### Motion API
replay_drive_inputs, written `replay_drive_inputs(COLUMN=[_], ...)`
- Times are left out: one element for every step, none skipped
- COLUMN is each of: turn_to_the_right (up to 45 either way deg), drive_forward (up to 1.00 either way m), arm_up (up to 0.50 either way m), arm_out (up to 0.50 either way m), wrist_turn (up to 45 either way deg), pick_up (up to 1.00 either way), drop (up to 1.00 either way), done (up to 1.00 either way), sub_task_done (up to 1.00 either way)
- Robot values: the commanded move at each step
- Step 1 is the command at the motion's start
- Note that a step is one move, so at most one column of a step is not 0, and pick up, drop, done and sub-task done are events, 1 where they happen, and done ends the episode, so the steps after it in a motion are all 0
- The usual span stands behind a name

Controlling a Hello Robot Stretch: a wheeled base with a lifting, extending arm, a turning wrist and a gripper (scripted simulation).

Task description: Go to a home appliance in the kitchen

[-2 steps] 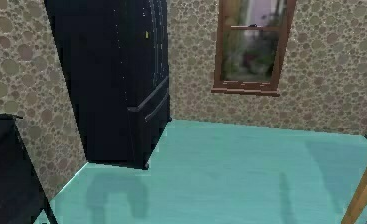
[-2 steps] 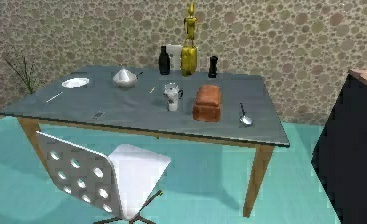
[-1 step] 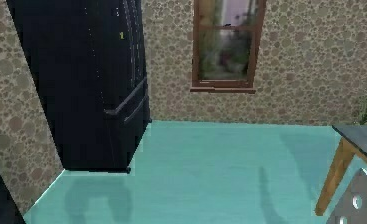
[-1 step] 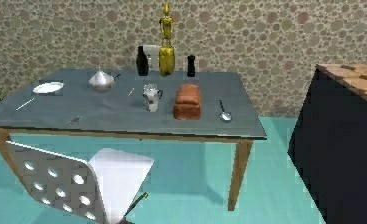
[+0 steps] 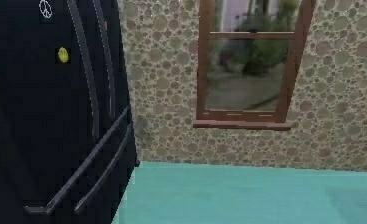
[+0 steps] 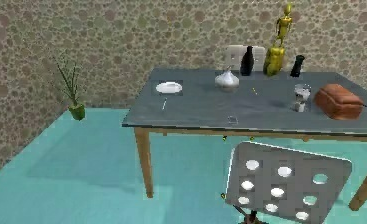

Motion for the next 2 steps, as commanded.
replay_drive_inputs(turn_to_the_right=[-33.0,0.0], drive_forward=[0.0,0.0], arm_up=[0.0,0.0], arm_out=[0.0,0.0], wrist_turn=[0.0,0.0], pick_up=[0.0,0.0], drop=[0.0,0.0], done=[0.0,1.0], sub_task_done=[0.0,0.0])
